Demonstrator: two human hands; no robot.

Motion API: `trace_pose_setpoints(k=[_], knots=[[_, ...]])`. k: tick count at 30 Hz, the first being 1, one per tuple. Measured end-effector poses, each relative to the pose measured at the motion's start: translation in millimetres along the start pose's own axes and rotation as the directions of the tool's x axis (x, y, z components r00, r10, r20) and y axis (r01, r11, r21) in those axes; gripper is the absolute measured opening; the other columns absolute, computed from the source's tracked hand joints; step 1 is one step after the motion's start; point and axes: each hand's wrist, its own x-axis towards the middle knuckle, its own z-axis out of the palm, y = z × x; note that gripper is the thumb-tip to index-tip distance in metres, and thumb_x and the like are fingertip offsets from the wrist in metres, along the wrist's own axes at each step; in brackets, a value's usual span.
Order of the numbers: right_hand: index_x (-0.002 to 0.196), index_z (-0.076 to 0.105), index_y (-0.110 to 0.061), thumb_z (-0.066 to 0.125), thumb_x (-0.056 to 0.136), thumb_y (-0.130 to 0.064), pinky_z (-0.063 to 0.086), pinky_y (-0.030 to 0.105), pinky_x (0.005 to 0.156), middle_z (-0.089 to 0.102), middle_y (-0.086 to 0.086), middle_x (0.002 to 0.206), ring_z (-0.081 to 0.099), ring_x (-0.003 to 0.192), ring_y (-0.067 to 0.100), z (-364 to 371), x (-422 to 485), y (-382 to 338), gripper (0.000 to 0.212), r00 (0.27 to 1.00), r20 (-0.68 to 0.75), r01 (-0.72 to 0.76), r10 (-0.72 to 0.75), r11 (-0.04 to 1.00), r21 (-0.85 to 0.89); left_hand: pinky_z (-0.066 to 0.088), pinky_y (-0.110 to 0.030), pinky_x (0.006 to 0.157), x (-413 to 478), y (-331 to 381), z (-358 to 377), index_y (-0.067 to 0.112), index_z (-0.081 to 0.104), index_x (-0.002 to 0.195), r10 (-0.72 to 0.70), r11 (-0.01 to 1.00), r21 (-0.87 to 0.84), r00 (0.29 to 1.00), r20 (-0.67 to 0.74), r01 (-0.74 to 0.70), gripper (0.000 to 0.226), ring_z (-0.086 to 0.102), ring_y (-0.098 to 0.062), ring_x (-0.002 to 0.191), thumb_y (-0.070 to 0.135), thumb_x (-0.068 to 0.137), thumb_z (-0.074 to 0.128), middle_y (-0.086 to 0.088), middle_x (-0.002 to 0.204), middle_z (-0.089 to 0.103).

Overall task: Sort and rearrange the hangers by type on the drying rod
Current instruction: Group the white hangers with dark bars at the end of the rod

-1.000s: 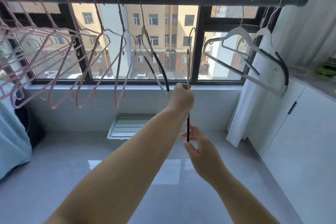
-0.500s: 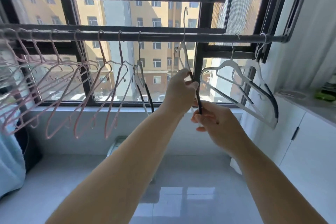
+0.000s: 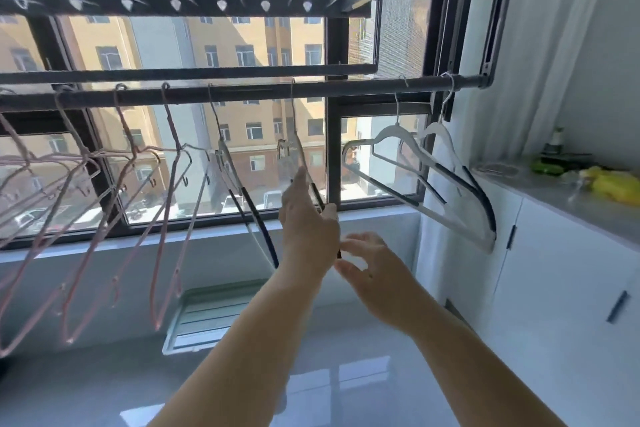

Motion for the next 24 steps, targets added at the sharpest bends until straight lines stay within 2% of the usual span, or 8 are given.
trace_pose_setpoints(k=[2, 4, 6, 9, 12, 17, 19, 24], knots=[[0.129, 0.052, -0.020, 0.050, 0.092, -0.026, 0.028, 0.017, 0.106, 0.044, -0.002, 0.130, 0.039, 0.124, 0.011, -13.8, -3.3, 2.4, 0.037, 0.993, -0.111, 0.035, -0.049, 0.992, -0.123, 0.012, -0.013, 0.104, -5.1, 8.0, 6.0, 0.021, 0.019, 0.144, 0.104, 0.994, 0.019, 0.994, -0.019, -0.104, 0.064, 0.020, -0.011, 0.137, 0.007, 0.089, 0.049, 0.004, 0.147, 0.027], [0.127, 0.052, -0.017, 0.052, 0.090, -0.021, 0.014, 0.002, 0.099, 0.044, 0.002, 0.132, 0.037, 0.127, 0.015, -36.5, -4.6, 1.6, 0.038, 0.931, -0.341, 0.040, -0.127, 0.967, -0.252, 0.009, -0.007, 0.100, -9.6, 17.9, 13.9, 0.019, 0.022, 0.143, 0.240, 0.971, 0.024, 0.971, -0.013, -0.240, 0.062, 0.022, -0.010, 0.136, 0.005, 0.088, 0.049, 0.003, 0.145, 0.029], [0.129, 0.050, -0.011, 0.055, 0.087, -0.014, 0.016, 0.012, 0.103, 0.045, 0.010, 0.136, 0.037, 0.129, 0.023, -59.8, -0.3, 7.1, 0.042, 0.852, -0.501, -0.051, -0.151, 0.929, -0.367, 0.011, -0.007, 0.102, -15.3, 26.4, 24.1, 0.018, 0.024, 0.142, 0.304, 0.953, -0.018, 0.951, 0.061, -0.304, 0.061, 0.025, -0.010, 0.136, 0.006, 0.089, 0.049, 0.001, 0.145, 0.031], [0.139, 0.033, -0.007, 0.054, 0.088, -0.014, 0.026, 0.029, 0.108, 0.040, 0.013, 0.142, 0.036, 0.130, 0.028, -83.7, 12.8, 21.1, 0.055, 0.873, -0.488, -0.251, 0.003, 0.860, -0.445, 0.010, -0.009, 0.105, -28.9, 30.5, 42.4, 0.020, 0.016, 0.144, 0.277, 0.960, -0.116, 0.921, 0.275, -0.254, 0.061, 0.017, -0.007, 0.139, 0.012, 0.092, 0.045, 0.004, 0.151, 0.021], [0.142, 0.023, -0.008, 0.049, 0.090, -0.015, 0.037, 0.037, 0.098, 0.046, 0.015, 0.136, 0.046, 0.119, 0.033, -91.0, 22.0, 36.8, 0.058, 0.879, -0.462, -0.382, 0.116, 0.750, -0.540, 0.012, -0.019, 0.111, -43.1, 23.3, 57.7, 0.025, 0.007, 0.146, 0.188, 0.979, -0.153, 0.882, 0.432, -0.134, 0.061, 0.011, -0.006, 0.141, 0.016, 0.095, 0.040, 0.008, 0.154, 0.010], [0.135, 0.031, -0.006, 0.048, 0.088, -0.016, 0.040, 0.036, 0.094, 0.055, 0.014, 0.122, 0.050, 0.111, 0.031, -86.7, 35.0, 55.8, 0.051, 0.903, -0.388, -0.408, 0.183, 0.646, -0.645, 0.018, -0.026, 0.115, -45.6, 2.6, 72.8, 0.026, 0.005, 0.146, 0.109, 0.989, -0.139, 0.866, 0.488, -0.046, 0.062, 0.018, -0.006, 0.139, 0.013, 0.095, 0.038, 0.007, 0.153, 0.014], [0.125, 0.042, -0.007, 0.050, 0.087, -0.016, 0.041, 0.035, 0.088, 0.058, 0.011, 0.114, 0.051, 0.106, 0.030, -83.3, 39.7, 64.5, 0.040, 0.918, -0.350, -0.372, 0.186, 0.711, -0.598, 0.017, -0.026, 0.115, -44.2, -2.2, 79.8, 0.025, 0.005, 0.146, 0.098, 0.992, -0.118, 0.868, 0.487, -0.046, 0.062, 0.017, -0.006, 0.140, 0.013, 0.095, 0.038, 0.006, 0.153, 0.014], [0.110, 0.054, -0.008, 0.042, 0.094, -0.019, 0.049, 0.036, 0.083, 0.067, 0.008, 0.097, 0.063, 0.093, 0.026, -74.1, 49.2, 86.0, 0.023, 0.943, -0.286, -0.234, 0.172, 0.951, -0.200, 0.018, -0.010, 0.100, -34.4, -6.4, 110.0, 0.020, 0.015, 0.144, 0.053, 0.990, -0.141, 0.900, 0.433, 0.009, 0.057, 0.025, -0.008, 0.136, 0.003, 0.094, 0.035, 0.003, 0.150, 0.020]])
